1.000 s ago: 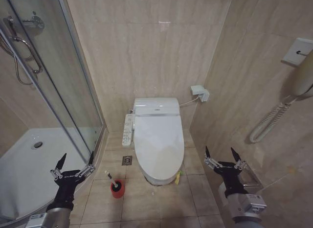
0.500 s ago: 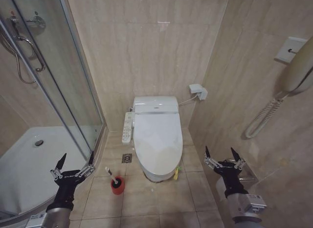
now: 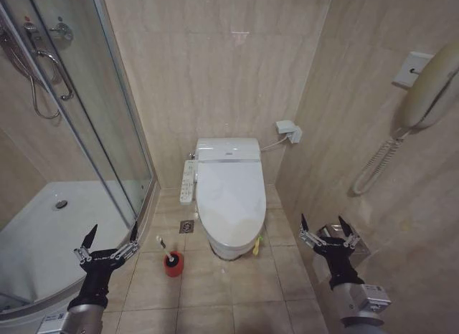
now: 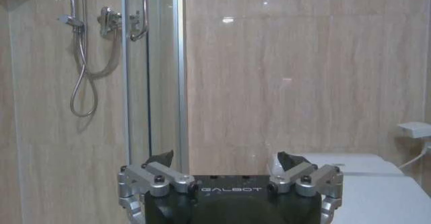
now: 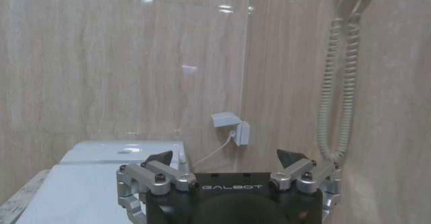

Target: Open the toilet lid, clean the toilet bowl with a toilet brush, close the toilet lid, and flush.

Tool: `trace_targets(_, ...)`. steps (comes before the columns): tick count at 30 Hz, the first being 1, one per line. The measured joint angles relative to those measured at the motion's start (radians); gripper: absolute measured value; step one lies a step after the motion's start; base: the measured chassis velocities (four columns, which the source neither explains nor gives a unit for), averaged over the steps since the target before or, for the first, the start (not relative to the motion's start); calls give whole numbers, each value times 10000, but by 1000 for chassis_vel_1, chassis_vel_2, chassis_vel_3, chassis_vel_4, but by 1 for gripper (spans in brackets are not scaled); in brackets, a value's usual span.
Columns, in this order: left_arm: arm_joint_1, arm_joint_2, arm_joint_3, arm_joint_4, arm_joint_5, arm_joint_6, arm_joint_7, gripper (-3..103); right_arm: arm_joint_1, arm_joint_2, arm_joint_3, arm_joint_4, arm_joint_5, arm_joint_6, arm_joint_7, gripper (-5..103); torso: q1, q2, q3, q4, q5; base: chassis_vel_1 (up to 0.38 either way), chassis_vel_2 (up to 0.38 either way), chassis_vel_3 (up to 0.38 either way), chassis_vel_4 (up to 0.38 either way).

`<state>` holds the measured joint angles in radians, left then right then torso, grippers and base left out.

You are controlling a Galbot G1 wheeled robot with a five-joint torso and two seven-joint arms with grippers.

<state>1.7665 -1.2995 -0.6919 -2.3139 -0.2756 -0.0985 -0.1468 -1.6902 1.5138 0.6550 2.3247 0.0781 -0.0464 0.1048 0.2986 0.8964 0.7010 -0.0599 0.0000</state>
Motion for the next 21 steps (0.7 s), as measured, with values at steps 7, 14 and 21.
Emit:
trace_targets(7, 0, 0, 0, 0, 0, 0, 0, 100, 0, 0, 0, 0, 0, 0, 0, 100, -2, 0, 0, 0, -2, 117, -116, -114, 118)
trace_targets(14, 0, 0, 0, 0, 0, 0, 0, 100, 0, 0, 0, 0, 0, 0, 0, 100, -2, 0, 0, 0, 1, 96, -96, -100, 102)
trace_targets(21, 0, 0, 0, 0, 0, 0, 0, 100, 0, 0, 0, 0, 0, 0, 0, 100, -1, 0, 0, 0, 1, 95, -90, -81, 96)
